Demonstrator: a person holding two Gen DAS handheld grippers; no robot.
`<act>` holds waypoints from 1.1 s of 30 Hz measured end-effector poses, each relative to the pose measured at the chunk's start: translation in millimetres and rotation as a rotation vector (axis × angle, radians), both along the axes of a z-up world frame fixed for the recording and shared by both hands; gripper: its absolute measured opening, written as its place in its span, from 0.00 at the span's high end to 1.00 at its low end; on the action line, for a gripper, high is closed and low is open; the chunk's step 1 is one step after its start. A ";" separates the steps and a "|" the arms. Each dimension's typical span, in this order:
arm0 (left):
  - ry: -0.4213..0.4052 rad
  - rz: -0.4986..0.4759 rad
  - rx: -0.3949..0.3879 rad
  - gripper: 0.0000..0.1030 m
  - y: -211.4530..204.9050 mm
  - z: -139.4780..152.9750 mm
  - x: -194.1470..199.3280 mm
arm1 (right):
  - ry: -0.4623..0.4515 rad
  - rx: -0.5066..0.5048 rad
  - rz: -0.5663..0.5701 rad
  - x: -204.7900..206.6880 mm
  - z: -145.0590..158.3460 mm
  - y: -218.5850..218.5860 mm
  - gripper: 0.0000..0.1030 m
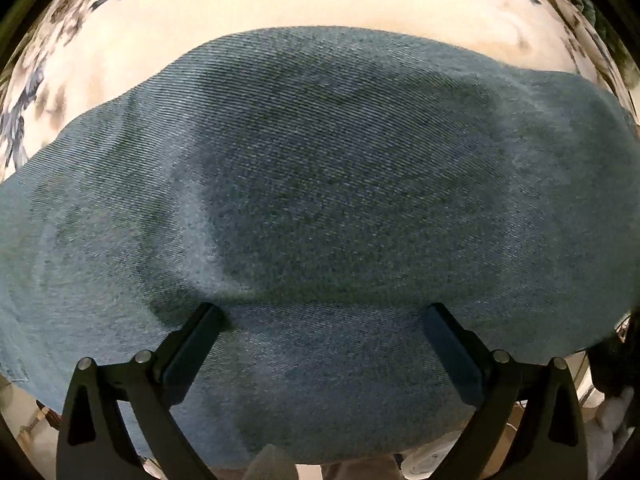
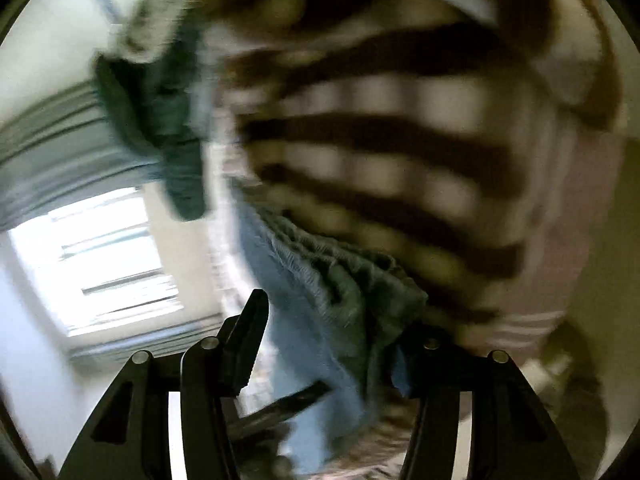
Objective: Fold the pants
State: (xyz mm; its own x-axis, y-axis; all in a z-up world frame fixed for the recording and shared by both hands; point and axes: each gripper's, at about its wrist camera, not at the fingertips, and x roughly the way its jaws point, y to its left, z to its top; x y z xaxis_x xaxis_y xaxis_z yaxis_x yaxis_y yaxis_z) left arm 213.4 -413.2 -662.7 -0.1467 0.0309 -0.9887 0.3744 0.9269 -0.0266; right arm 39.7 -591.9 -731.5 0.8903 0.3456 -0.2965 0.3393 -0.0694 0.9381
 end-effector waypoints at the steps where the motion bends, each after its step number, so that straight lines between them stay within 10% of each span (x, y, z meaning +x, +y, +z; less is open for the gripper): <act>1: 0.000 -0.001 0.000 0.00 1.5 -0.8 2.7 | -0.028 -0.001 0.013 3.2 3.9 2.9 0.45; 9: 0.005 0.001 0.011 0.00 4.5 -8.7 8.5 | 0.123 -0.161 0.140 59.1 -7.4 24.1 0.45; 14: 0.020 0.017 -0.001 0.00 4.3 -4.7 13.8 | 0.217 -0.272 0.138 76.6 4.4 25.4 0.84; 19: -0.125 0.027 0.041 0.00 24.4 22.8 19.9 | 0.325 -0.377 0.104 79.9 45.5 31.9 0.93; 33: -0.129 0.373 -0.053 0.00 229.5 73.2 48.4 | 0.279 -0.598 0.225 144.0 187.0 166.9 0.94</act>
State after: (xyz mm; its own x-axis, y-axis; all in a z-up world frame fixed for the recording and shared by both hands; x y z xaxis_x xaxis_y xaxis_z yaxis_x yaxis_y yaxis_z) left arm 261.8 -183.8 -589.5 -0.0129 -0.0521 -0.9986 0.0159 0.9985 -0.0523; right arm 183.7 -425.0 -544.5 0.6794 0.2187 -0.7004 0.5185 0.5323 0.6692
